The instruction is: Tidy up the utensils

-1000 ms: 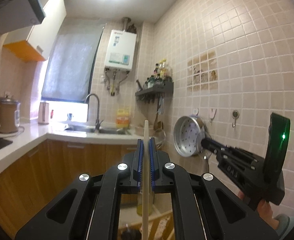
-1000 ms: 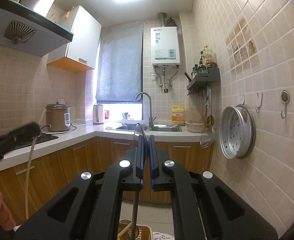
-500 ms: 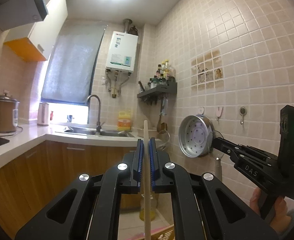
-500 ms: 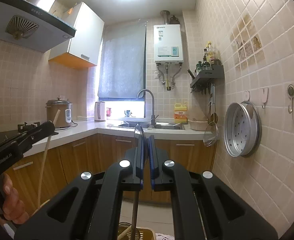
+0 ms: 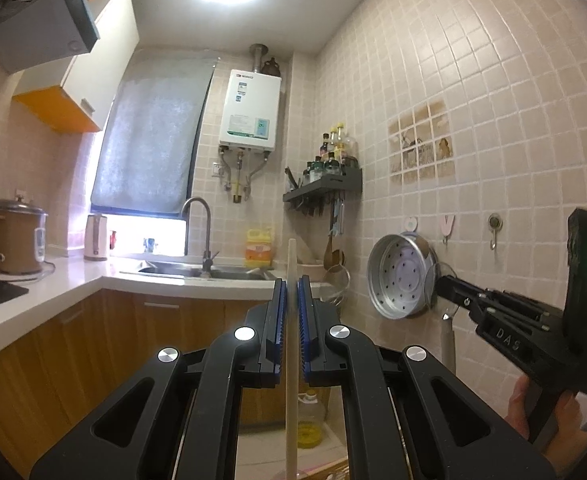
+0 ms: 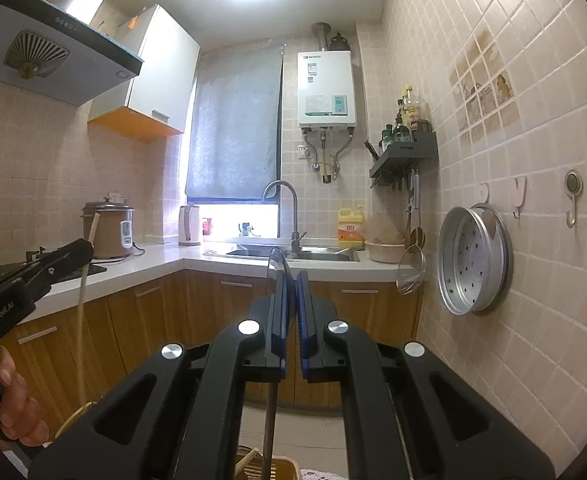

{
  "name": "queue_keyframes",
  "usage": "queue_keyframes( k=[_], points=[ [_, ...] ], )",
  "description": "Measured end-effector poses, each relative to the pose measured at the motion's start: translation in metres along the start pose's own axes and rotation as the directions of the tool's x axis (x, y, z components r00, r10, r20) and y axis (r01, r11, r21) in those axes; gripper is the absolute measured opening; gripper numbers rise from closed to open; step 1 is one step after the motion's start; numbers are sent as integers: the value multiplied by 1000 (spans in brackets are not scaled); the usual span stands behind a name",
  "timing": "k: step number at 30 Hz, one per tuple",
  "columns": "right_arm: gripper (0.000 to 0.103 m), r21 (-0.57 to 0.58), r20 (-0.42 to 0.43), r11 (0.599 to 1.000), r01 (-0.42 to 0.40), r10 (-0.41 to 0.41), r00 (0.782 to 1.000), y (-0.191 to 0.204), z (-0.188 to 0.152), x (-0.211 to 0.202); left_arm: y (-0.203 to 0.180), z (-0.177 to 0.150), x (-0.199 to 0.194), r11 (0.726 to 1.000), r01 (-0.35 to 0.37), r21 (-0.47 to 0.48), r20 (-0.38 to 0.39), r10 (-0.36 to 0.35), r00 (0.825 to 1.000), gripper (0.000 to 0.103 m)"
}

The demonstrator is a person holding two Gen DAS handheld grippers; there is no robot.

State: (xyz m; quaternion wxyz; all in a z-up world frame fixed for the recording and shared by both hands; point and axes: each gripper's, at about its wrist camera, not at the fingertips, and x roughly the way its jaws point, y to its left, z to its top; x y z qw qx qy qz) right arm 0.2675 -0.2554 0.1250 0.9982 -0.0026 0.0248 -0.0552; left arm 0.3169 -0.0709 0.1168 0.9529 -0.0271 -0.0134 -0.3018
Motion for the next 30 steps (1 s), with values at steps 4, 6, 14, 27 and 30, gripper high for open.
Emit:
queue_keyframes(
  k=[4, 6, 14, 27, 30],
  points=[
    [3, -3, -5, 1000, -7, 7, 1000, 1, -2, 2, 0, -6, 4, 1000, -13, 16, -14, 13, 1000, 5],
    [3, -2, -10, 1000, -11, 11, 1000, 1, -4, 1, -1, -9, 4, 999, -18, 27, -23, 19, 1000, 5],
    [3, -17, -23, 1000, -20, 19, 1000, 0, -7, -8, -7, -11, -6, 999, -30, 39, -30, 31, 999, 5],
    [3, -10, -106, 998, -64, 63, 992, -5, -22, -7, 3, -14, -16, 1000, -9, -12, -80, 8, 997, 5],
    [3, 3, -112, 996, -84, 84, 990, -4, -22, -10, 5, -14, -20, 1000, -5, -21, -82, 3, 997, 5]
  ],
)
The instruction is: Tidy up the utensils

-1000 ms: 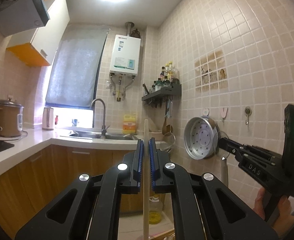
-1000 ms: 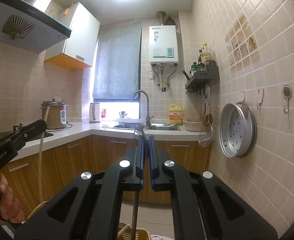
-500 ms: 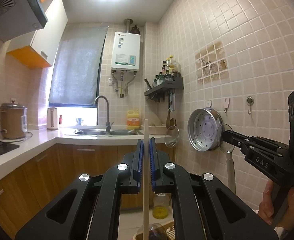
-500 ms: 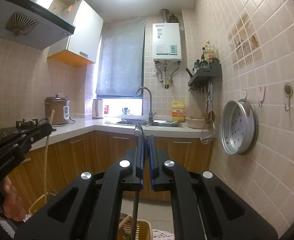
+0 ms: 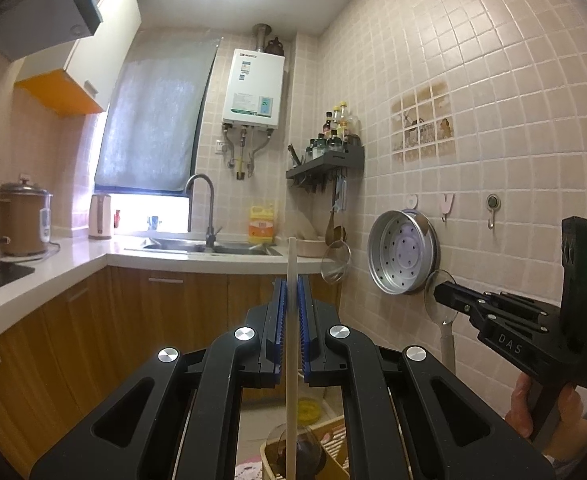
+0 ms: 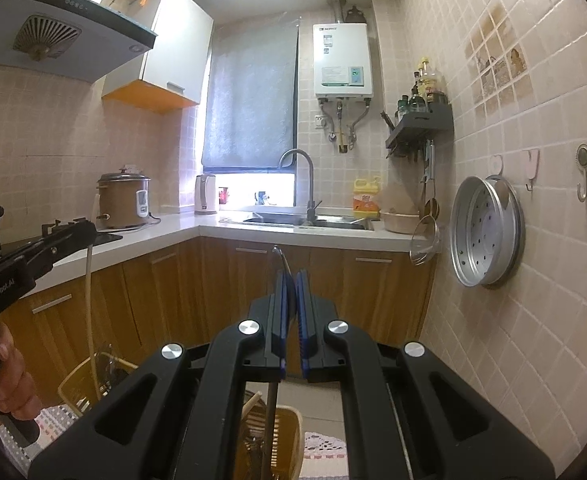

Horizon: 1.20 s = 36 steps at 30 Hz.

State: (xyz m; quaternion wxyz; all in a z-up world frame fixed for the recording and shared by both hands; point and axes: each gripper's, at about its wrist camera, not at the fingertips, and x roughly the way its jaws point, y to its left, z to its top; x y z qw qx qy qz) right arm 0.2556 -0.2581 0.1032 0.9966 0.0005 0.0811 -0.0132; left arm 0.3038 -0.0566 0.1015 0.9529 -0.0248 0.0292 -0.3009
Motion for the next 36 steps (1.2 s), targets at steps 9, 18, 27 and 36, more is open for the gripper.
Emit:
queue_keyframes(
  k=[9, 18, 27, 36],
  points=[
    [4, 7, -9, 1000, -22, 22, 1000, 3, -4, -13, -3, 2, -15, 1000, 8, 5, 4, -8, 1000, 5],
    [60, 36, -18, 997, -65, 66, 998, 2, 1, -49, 3, 12, -49, 995, -63, -77, -26, 61, 998, 74],
    [60, 54, -150, 998, -39, 46, 988, 10, 10, -121, 3, 30, -115, 980, -102, -172, -203, 66, 977, 75],
    [47, 103, -517, 986, -133, 167, 839, 47, -30, -143, -18, -6, -156, 961, -154, -231, -518, 12, 855, 75]
  ],
)
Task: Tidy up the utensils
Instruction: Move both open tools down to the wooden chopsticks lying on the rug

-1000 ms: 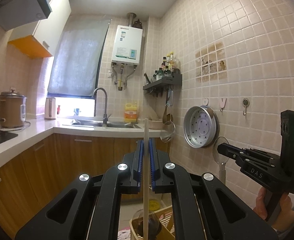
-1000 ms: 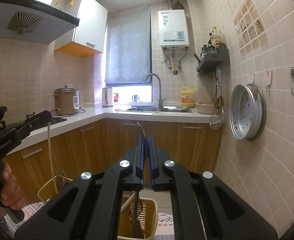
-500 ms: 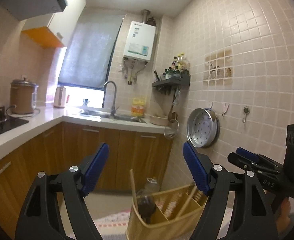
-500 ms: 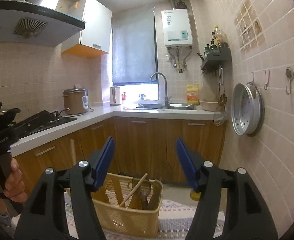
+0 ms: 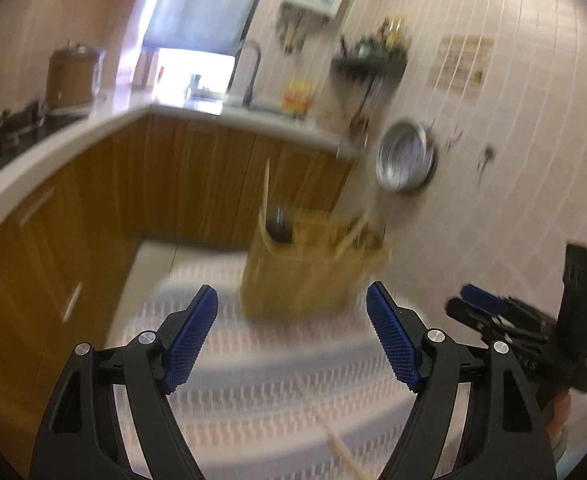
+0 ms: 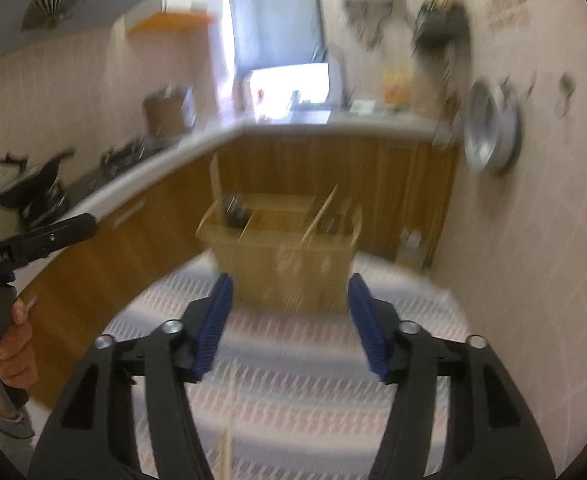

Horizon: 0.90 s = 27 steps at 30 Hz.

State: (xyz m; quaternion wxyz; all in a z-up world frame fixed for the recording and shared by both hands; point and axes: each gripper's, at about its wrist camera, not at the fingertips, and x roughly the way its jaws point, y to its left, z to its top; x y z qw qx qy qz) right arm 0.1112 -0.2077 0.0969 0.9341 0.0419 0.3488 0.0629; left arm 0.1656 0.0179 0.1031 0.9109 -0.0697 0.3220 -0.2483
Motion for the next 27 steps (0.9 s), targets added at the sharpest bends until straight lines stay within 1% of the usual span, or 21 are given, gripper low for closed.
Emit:
queue_keyframes(
  k=[1, 2, 4, 5, 6, 7, 8, 9, 10, 11, 12, 14, 16, 18, 21, 22, 23, 24, 27],
  points=[
    [40, -2, -42, 1000, -14, 14, 999, 3, -5, 7, -1, -12, 2, 1000, -21, 1, -48, 21, 999, 75],
    [37, -2, -90, 999, -38, 38, 995, 6, -10, 17, -2, -24, 5, 999, -34, -4, -88, 33, 996, 75],
    [36, 25, -190, 997, -76, 79, 979, 7, -22, 41, 2, -49, 12, 999, -28, -26, -183, 23, 983, 75],
    [36, 35, -235, 995, -94, 99, 967, 6, -27, 52, 4, -60, 16, 999, -17, -43, -222, 7, 975, 75],
    [36, 46, -289, 992, -115, 123, 949, 6, -33, 68, 7, -75, 23, 998, -8, -70, -274, -12, 962, 75],
    [36, 49, -316, 992, -117, 126, 940, 8, -39, 77, 9, -86, 27, 996, -8, -86, -305, -19, 952, 75],
    [35, 46, -355, 992, -119, 128, 926, 9, -44, 90, 12, -98, 32, 994, -4, -107, -336, -33, 941, 75],
    [30, 55, -382, 991, -123, 135, 914, 11, -49, 101, 14, -109, 35, 992, 6, -125, -358, -51, 932, 74],
    [29, 67, -402, 990, -120, 137, 905, 11, -50, 109, 16, -121, 38, 989, 16, -146, -379, -71, 923, 73],
    [29, 83, -431, 989, -124, 147, 890, 12, -53, 120, 17, -130, 39, 988, 16, -156, -388, -76, 919, 73],
    [29, 96, -454, 986, -137, 165, 876, 14, -56, 131, 19, -139, 38, 987, 14, -162, -388, -77, 919, 73],
    [29, 85, -482, 987, -134, 158, 862, 21, -60, 146, 19, -151, 33, 987, 15, -161, -386, -77, 919, 73],
    [29, 49, -497, 992, -114, 123, 859, 32, -63, 158, 19, -159, 28, 986, 18, -164, -376, -79, 923, 73],
    [29, 39, -516, 994, -98, 104, 850, 41, -67, 171, 19, -169, 23, 987, 8, -162, -379, -70, 923, 73],
    [29, 0, -526, 998, -70, 59, 848, 54, -67, 181, 14, -172, 16, 988, 0, -155, -377, -59, 924, 73],
    [28, -23, -523, 998, -58, 37, 852, 58, -65, 186, 12, -174, 12, 988, 2, -153, -377, -60, 924, 73],
    [25, -66, -522, 997, -39, -1, 853, 64, -65, 187, 9, -175, 7, 989, 2, -151, -379, -59, 923, 73],
    [11, -112, -522, 993, -30, -33, 852, 70, -67, 188, 7, -176, 6, 989, 2, -148, -381, -59, 923, 73],
    [6, -167, -523, 985, -30, -63, 850, 71, -73, 183, -5, -179, 11, 991, 11, -131, -398, -62, 915, 73]
  ],
)
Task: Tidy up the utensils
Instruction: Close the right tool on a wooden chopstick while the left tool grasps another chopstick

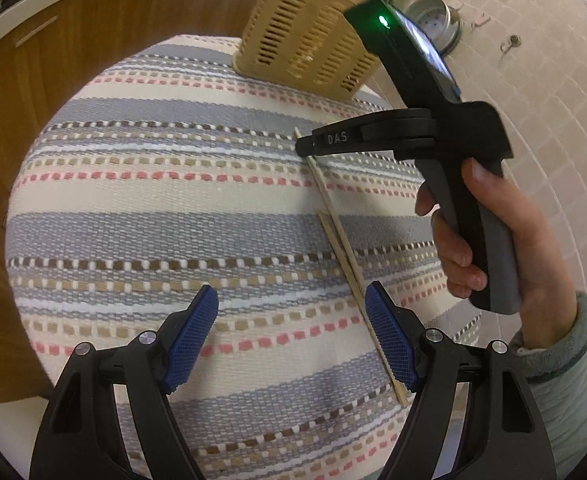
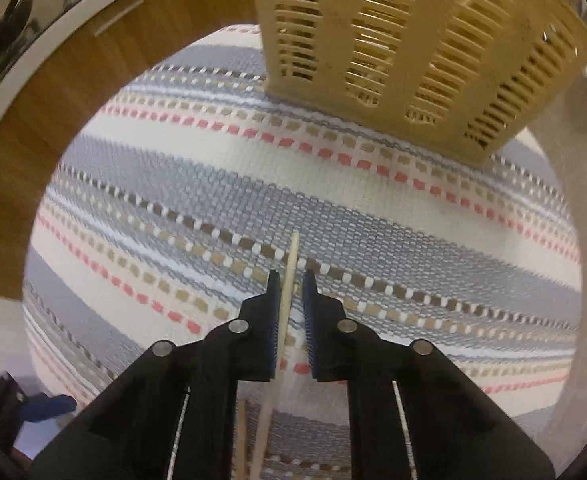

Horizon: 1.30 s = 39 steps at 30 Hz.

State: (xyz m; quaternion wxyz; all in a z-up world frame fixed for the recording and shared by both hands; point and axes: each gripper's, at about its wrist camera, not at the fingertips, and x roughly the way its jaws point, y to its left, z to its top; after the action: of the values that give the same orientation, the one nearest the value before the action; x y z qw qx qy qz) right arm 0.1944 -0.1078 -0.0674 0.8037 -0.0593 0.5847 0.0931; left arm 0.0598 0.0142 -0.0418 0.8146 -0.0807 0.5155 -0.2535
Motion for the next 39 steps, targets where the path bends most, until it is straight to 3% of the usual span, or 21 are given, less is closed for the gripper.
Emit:
queue_keyframes(
  k=[4, 6, 9, 14, 19, 22, 28, 30, 33, 35, 37, 39],
  points=[
    [4, 6, 1, 999, 42, -42, 999, -22, -14, -3, -17, 3, 17, 1000, 25, 17, -25, -25, 999, 69],
    [4, 39, 0, 999, 1, -1, 1000, -43, -19, -4, -28, 7, 34, 1000, 2, 21, -49, -1, 999, 53],
    [4, 58, 6, 997, -55, 55, 998, -66, -21, -5, -38, 18, 55, 998, -56, 20, -60, 57, 997, 38],
    [4, -1, 47, 996, -87, 86, 995, -68, -32, -7, -39, 39, 65, 986, -163, 22, -20, 164, 986, 35],
    [4, -32, 29, 997, -71, 72, 997, -62, -50, -12, -41, 55, 70, 991, -117, -69, -53, 114, 992, 33],
    [4, -4, 12, 995, -102, 102, 995, -70, -57, -13, -44, 61, 84, 970, -231, -73, -102, 223, 969, 29],
    [4, 32, -80, 991, -133, 135, 988, -83, -65, -19, -58, 67, 99, 935, -342, -99, -163, 323, 932, 29],
    [4, 19, -106, 992, -121, 122, 987, -84, -55, -16, -67, 71, 111, 918, -390, -79, -162, 374, 913, 29],
    [4, -18, -147, 996, -88, 84, 986, -75, -41, -12, -81, 75, 125, 877, -480, -13, -165, 472, 866, 28],
    [4, -25, -145, 995, -93, 89, 985, -75, -37, -11, -80, 79, 129, 870, -492, -36, -160, 481, 862, 25],
    [4, -22, -135, 993, -115, 111, 985, -78, -36, -10, -77, 82, 130, 854, -518, -46, -150, 507, 849, 6],
    [4, -6, -121, 990, -141, 140, 983, -84, -36, -12, -69, 78, 121, 873, -481, -77, -141, 468, 873, 5]
  ],
)
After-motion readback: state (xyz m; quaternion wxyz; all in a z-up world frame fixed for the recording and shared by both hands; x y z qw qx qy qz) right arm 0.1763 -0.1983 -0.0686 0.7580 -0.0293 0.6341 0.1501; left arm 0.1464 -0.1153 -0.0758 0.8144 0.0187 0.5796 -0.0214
